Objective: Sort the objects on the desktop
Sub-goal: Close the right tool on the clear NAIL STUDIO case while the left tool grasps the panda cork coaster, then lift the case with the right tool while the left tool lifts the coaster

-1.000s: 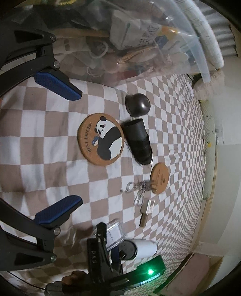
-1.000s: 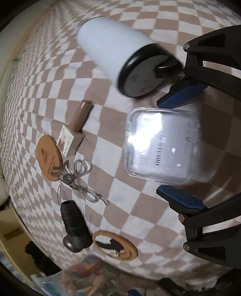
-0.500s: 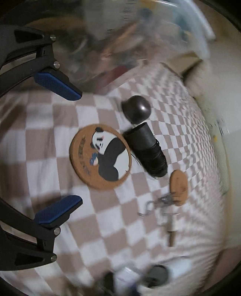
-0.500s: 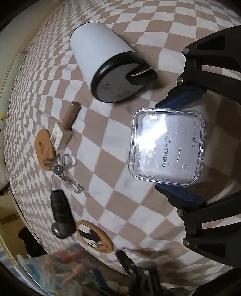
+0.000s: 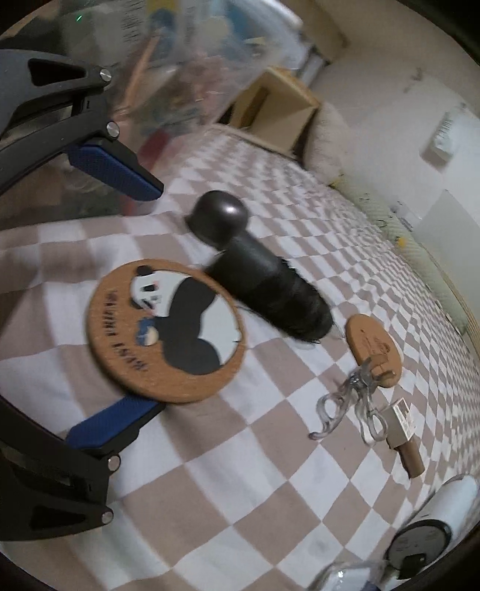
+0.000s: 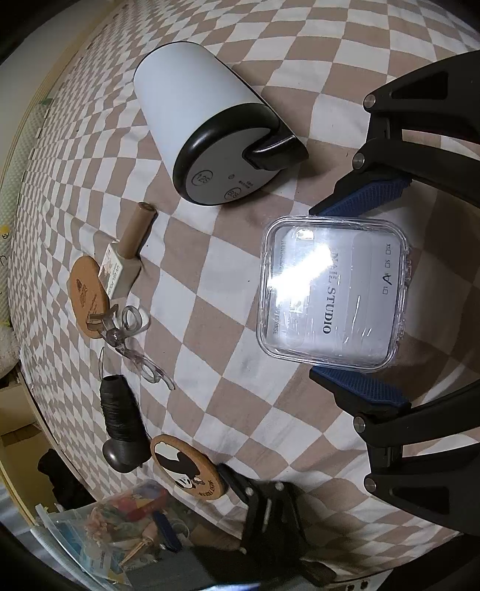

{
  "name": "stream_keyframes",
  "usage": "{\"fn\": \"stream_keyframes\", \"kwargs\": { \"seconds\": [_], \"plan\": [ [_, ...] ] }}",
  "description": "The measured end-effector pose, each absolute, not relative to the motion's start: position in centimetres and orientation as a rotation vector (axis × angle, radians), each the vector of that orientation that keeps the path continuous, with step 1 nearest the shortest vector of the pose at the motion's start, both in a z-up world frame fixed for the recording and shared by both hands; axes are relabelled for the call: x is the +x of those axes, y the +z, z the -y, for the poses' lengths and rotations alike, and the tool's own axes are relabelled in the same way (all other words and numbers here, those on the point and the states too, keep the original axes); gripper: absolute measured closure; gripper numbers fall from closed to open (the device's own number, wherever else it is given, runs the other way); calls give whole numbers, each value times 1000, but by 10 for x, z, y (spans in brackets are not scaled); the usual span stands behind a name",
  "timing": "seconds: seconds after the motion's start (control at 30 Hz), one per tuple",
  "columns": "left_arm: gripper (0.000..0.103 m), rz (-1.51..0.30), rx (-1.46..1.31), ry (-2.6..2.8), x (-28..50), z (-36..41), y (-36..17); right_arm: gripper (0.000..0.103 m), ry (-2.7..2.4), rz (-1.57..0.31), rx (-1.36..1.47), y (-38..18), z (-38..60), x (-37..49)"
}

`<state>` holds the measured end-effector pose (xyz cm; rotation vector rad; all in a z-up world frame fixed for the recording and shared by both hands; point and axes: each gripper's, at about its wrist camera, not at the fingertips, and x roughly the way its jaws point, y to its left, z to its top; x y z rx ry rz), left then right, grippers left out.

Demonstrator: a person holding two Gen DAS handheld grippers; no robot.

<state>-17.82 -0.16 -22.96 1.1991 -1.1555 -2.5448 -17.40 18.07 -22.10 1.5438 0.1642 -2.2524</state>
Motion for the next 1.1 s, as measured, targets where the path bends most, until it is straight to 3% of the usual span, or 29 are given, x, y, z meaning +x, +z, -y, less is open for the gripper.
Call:
{"fn": "stream_keyframes", "kwargs": {
  "seconds": [0.17,0.2,0.23,0.3,0.33,0.5,0.8,0.93,1.1],
  "plan": [
    [0,1170,1158,-2553,-182,1,-227,26,-2253,-158,1541,-221,-183,-173],
    [6,1151,1165,-2566,-183,3,-226,26,-2253,-155,1541,-221,-183,-173],
    [14,1131,1175,-2584,-182,3,-225,26,-2253,-148,1541,-221,-184,-173],
    [66,1127,1197,-2595,-180,1,-227,26,-2252,-135,1541,-221,-185,-173],
    [75,1132,1206,-2594,-178,0,-229,26,-2251,-134,1540,-221,-186,-173],
    [77,1070,1221,-2639,-174,7,-225,26,-2247,-138,1536,-223,-186,-173],
    [93,390,1373,-2797,-171,52,-162,26,-2202,-152,1527,-219,-187,-168],
    [95,148,1461,-2828,-156,59,-145,26,-2189,-157,1537,-218,-186,-165],
    [95,136,1546,-2829,-136,41,-138,26,-2176,-172,1543,-217,-186,-159]
  ]
}}
